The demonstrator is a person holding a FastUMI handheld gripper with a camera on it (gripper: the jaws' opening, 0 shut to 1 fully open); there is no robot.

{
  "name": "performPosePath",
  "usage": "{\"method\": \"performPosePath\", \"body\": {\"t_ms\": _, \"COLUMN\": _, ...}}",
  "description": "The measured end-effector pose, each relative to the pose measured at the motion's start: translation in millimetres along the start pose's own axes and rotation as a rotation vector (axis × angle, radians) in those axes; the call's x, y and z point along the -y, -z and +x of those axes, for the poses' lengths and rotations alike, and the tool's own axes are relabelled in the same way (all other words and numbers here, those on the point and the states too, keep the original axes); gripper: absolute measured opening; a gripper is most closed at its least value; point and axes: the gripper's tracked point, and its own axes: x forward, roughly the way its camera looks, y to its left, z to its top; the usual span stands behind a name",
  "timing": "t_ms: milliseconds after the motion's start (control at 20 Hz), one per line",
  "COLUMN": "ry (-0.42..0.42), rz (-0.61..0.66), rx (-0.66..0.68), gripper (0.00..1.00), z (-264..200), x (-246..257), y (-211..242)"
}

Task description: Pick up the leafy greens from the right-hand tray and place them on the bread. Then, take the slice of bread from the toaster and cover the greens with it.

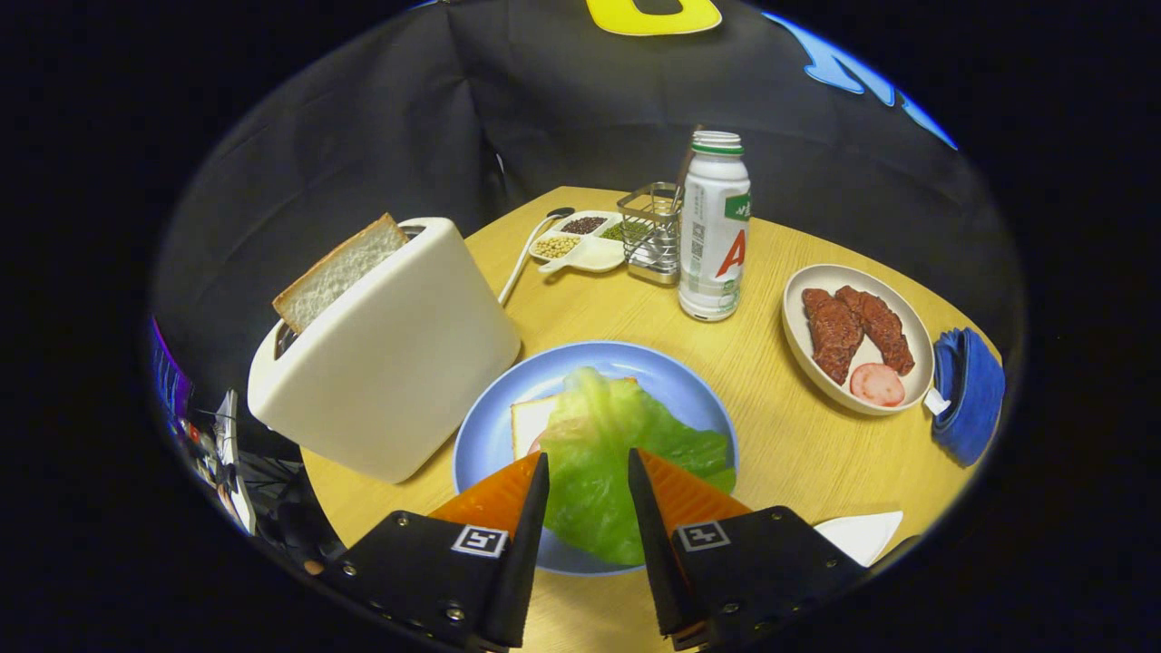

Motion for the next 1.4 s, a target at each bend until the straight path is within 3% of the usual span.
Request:
{"method": "performPosePath", "body": {"t_ms": 200, "ry": 0.018, "rz": -0.052, "rx": 0.084, "gripper": 0.54, "z": -10, "x": -15, "y": -15}}
{"method": "performPosePath", "body": {"t_ms": 450, "ry": 0.066, "rz": -0.074, "rx": 0.386, "gripper": 0.54, "z": -46, "x": -57, "y": -49}}
{"method": "performPosePath", "body": {"t_ms": 650, "ry": 0.111, "rz": -0.125, "rx": 0.544, "gripper": 0.54, "z": -77, "x": -88, "y": -64}}
{"method": "performPosePath", "body": {"t_ms": 950, "ry": 0.137, "rz": -0.141, "rx": 0.681, "gripper": 0.53, "z": -88, "x": -139, "y": -74}}
{"method": "performPosePath", "body": {"t_ms": 1400, "ry": 0.198, "rz": -0.190, "rx": 0.735, "gripper": 0.54, "z": -57, "x": -198, "y": -89}}
